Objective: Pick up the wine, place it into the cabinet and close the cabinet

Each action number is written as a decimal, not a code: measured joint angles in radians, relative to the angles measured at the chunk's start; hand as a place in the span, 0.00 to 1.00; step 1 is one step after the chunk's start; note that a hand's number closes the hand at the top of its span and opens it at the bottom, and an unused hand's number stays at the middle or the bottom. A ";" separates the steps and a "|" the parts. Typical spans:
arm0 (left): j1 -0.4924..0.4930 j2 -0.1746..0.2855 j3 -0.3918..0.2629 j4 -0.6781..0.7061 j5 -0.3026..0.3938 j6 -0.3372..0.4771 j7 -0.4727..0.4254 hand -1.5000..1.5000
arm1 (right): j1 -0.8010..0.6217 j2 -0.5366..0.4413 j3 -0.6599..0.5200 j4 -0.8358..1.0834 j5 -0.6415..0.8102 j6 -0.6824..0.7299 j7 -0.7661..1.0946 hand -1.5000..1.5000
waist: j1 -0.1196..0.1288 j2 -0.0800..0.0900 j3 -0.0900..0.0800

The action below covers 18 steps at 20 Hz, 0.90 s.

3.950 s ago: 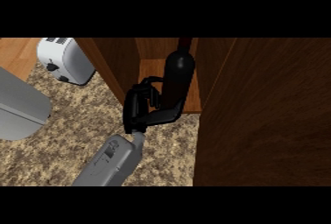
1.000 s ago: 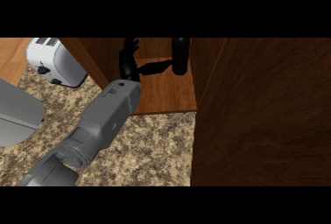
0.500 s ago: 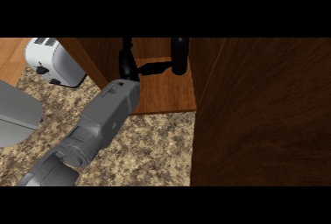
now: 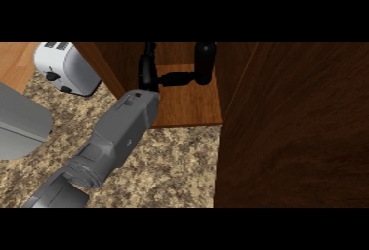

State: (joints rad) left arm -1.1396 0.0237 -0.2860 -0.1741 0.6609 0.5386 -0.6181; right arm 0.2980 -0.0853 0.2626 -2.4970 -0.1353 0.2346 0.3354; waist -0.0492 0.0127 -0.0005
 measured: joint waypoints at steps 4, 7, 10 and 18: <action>0.021 -0.007 0.018 -0.048 0.005 -0.041 -0.032 0.00 | 0.016 0.004 0.017 -0.006 0.006 -0.009 -0.001 0.00 | 0.013 -0.007 0.000; 0.043 -0.014 0.020 -0.107 0.002 -0.045 -0.039 0.00 | 0.012 0.006 0.018 -0.009 0.010 -0.024 0.009 0.00 | 0.031 -0.014 0.000; 0.071 -0.014 0.017 -0.171 -0.003 -0.057 -0.031 0.00 | 0.007 0.001 0.013 -0.012 0.011 -0.030 0.023 0.00 | 0.041 -0.017 0.000; 0.199 0.002 -0.025 -0.387 -0.022 -0.057 0.011 0.00 | 0.011 0.002 0.032 -0.017 0.018 -0.051 0.030 0.00 | 0.055 -0.026 0.001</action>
State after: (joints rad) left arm -0.9409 0.0255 -0.3108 -0.5615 0.6388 0.4811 -0.6072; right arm 0.3088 -0.0831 0.2949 -2.5139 -0.1173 0.1831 0.3650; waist 0.0056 -0.0132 0.0001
